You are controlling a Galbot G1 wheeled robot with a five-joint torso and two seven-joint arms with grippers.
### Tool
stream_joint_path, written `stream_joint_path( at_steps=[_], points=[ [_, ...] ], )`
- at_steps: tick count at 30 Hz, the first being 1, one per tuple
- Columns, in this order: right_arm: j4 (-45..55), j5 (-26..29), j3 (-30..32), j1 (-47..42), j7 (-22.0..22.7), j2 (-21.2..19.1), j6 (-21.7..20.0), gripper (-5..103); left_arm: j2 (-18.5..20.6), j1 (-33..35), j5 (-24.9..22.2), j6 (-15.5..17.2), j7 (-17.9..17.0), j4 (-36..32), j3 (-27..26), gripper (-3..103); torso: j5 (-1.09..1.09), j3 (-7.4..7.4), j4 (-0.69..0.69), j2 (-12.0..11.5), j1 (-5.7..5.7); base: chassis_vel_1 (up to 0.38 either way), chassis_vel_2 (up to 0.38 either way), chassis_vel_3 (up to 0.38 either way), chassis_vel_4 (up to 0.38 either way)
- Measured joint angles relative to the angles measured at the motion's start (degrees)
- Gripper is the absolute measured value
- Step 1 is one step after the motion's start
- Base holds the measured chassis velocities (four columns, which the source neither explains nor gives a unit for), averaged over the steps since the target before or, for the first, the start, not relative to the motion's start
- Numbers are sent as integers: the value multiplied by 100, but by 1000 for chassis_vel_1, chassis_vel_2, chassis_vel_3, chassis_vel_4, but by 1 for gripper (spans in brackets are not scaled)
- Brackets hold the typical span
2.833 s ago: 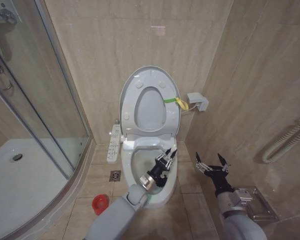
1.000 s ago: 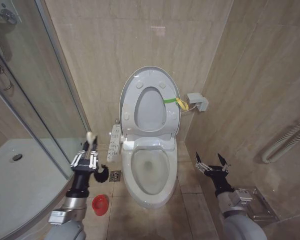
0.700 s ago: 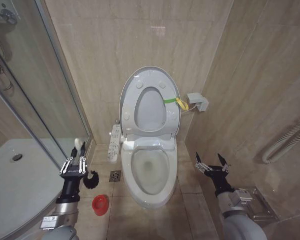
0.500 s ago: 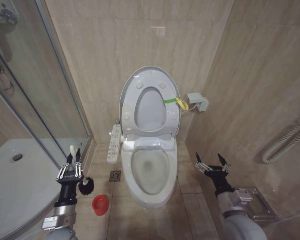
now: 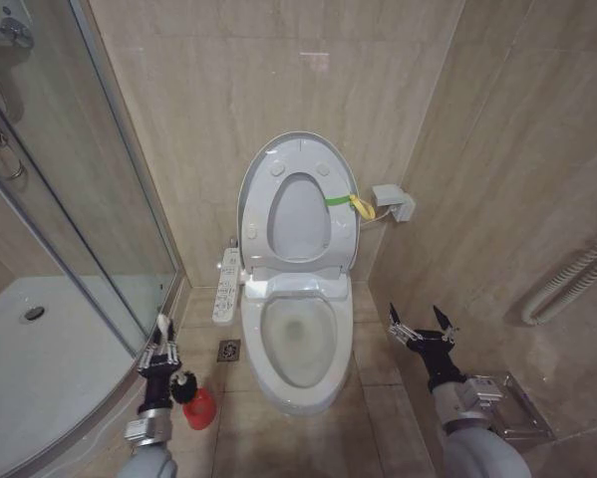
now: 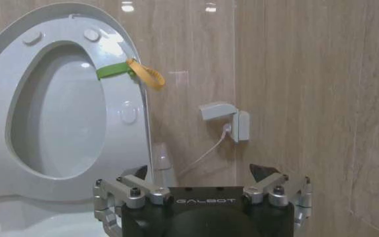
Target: Open the toilet lid, clean the toilet bowl with a toilet brush, close the toilet lid, and flush.
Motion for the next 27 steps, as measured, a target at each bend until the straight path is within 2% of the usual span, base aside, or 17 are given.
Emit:
stream_joint_path(
  at_steps=[15,20,27],
  points=[
    [0,0,0,0,0,0,0,100,75,-645,8,-134,-137,1552,161,21,0,0,1,0,0,0,0,0,0],
    [0,0,0,0,0,0,0,100,71,-961,27,-333,-89,1964,236,21,-1,0,0,0,0,0,0,0,0],
    [0,0,0,0,0,0,0,100,60,-1438,-3,-995,126,2491,443,21,0,0,0,0,0,0,0,0,0]
  ],
)
